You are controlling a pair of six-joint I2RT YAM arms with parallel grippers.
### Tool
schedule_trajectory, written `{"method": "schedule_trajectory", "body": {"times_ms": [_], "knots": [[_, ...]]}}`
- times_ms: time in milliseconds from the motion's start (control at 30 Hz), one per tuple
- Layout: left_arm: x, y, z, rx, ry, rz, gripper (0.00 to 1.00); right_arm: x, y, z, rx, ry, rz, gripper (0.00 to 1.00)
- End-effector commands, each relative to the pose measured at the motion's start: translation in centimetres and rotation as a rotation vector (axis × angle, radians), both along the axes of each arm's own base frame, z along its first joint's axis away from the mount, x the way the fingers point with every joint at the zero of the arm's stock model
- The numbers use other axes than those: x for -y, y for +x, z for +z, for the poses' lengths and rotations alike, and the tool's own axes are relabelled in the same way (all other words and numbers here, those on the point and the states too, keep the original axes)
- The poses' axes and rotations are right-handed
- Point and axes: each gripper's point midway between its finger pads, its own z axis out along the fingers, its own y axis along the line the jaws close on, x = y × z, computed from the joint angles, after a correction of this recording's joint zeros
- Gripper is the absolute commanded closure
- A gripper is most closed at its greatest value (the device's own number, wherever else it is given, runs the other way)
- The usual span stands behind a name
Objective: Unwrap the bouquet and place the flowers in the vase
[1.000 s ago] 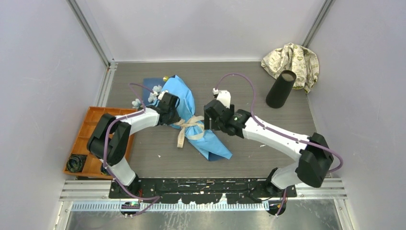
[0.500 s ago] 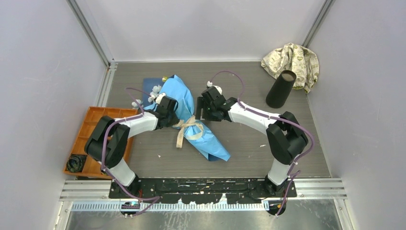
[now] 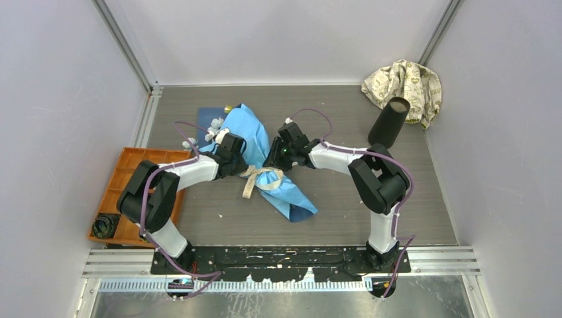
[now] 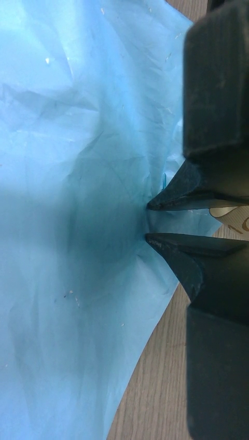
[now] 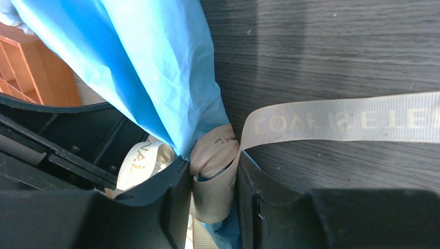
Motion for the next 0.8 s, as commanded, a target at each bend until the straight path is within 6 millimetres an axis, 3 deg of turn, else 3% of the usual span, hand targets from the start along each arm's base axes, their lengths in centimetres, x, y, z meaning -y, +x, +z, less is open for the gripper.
{"method": "schedule_trajectory", "body": {"times_ms": [0,300,533,700,767], "knots": [[-3.0,-4.9,-4.8,-0.209,0.124,0.002,0.75,-0.9,1.8,3.9,0.095,0.082,-0.026,0.62],[-3.2,-5.0,-5.3,-0.220,0.135,0.004,0.75,2.6,2.3,8.4,0.238,-0.045,-0.064,0.60],[-3.2,-5.0,-5.4,-0.221,0.137,0.004,0.75,3.3,2.5,8.4,0.251,-0.086,-0.071,0.97],[-3.4,-5.1,-5.6,-0.226,0.149,0.005,0.75,3.6,2.7,9.3,0.279,-0.104,-0.069,0.99],[-3.4,-5.0,-5.6,-0.226,0.149,0.005,0.75,4.7,2.8,10.2,0.309,-0.145,-0.087,0.99]]}}
